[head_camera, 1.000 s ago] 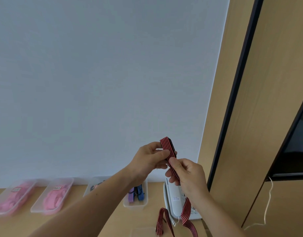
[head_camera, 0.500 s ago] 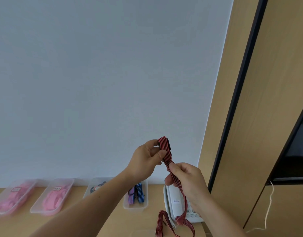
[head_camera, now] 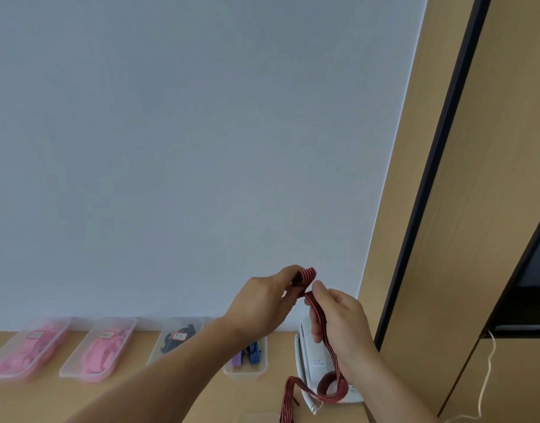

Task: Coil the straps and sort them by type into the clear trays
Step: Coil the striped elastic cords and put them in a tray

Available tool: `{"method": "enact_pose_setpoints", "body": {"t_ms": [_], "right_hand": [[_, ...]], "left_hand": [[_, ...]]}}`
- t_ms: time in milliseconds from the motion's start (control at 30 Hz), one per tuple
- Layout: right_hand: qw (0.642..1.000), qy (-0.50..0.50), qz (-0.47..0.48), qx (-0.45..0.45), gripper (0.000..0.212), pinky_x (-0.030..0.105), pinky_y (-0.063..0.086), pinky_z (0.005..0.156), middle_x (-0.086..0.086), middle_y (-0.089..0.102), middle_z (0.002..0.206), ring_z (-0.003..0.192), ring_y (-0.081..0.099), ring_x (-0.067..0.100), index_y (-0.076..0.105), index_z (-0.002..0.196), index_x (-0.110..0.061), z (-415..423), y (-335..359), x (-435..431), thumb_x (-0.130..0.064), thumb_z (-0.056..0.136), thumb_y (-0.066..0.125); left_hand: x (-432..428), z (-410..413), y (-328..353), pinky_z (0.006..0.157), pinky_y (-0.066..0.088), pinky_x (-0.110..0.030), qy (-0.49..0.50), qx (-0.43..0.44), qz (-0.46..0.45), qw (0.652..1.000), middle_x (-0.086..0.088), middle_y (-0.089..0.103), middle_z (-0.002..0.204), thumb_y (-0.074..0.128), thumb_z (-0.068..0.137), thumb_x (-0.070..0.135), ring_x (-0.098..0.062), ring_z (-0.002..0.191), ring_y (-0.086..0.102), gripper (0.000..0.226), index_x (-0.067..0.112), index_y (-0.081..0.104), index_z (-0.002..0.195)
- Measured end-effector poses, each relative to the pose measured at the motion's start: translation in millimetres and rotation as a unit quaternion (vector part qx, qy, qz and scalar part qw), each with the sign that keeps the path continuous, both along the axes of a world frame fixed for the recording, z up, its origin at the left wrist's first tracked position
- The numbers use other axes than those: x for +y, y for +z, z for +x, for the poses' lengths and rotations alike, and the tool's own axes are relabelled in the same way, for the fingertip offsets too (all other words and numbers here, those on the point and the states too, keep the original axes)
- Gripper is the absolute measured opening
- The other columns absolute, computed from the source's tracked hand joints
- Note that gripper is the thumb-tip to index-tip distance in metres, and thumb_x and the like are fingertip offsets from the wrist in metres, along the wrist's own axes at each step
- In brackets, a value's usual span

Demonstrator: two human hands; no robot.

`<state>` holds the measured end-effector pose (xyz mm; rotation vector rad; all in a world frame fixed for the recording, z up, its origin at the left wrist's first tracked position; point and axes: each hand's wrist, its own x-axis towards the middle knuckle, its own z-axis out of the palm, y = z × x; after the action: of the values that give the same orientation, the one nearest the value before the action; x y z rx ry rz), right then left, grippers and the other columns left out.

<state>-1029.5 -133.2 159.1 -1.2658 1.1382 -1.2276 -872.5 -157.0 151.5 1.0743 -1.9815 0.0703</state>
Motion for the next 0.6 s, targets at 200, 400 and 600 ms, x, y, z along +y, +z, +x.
{"method": "enact_pose_setpoints", "body": {"t_ms": [200, 400, 600], "right_hand": [[0.999, 0.022, 0.016, -0.038, 0.057, 0.026, 0.041, 0.044, 0.009, 0.059, 0.06, 0.046, 0.05, 0.018, 0.07, 0.083, 0.003, 3, 3, 0, -0.05, 0.095, 0.052], [0.998, 0.014, -0.005, -0.057, 0.042, 0.026, 0.042, 0.045, 0.007, 0.06, 0.06, 0.046, 0.05, 0.018, 0.068, 0.083, 0.005, 3, 0, -1, -0.034, 0.096, 0.057], [0.997, -0.003, -0.062, -0.04, 0.03, 0.022, 0.046, 0.047, 0.006, 0.065, 0.064, 0.049, 0.053, 0.014, 0.068, 0.085, 0.002, 3, -1, -3, -0.024, 0.097, 0.056]], "left_hand": [[-5, 5, -4, 0.041, 0.048, -0.033, -0.017, -0.146, -0.166, 0.975, 0.001, 0.065, 0.076, 0.061, 0.076, -0.008, -0.018, 0.053, 0.055, 0.039, 0.009, 0.056, 0.11], [-9, 7, -12, 0.078, 0.057, -0.021, -0.03, -0.019, -0.071, 0.997, 0.004, 0.068, 0.125, 0.059, 0.088, -0.003, -0.005, 0.094, 0.069, 0.043, 0.015, 0.062, 0.127], [-6, 2, 12, 0.092, 0.054, -0.039, -0.157, 0.389, 0.438, 0.795, -0.007, 0.073, 0.108, 0.053, 0.09, 0.042, -0.018, 0.1, 0.069, 0.048, 0.008, 0.063, 0.123]]}}
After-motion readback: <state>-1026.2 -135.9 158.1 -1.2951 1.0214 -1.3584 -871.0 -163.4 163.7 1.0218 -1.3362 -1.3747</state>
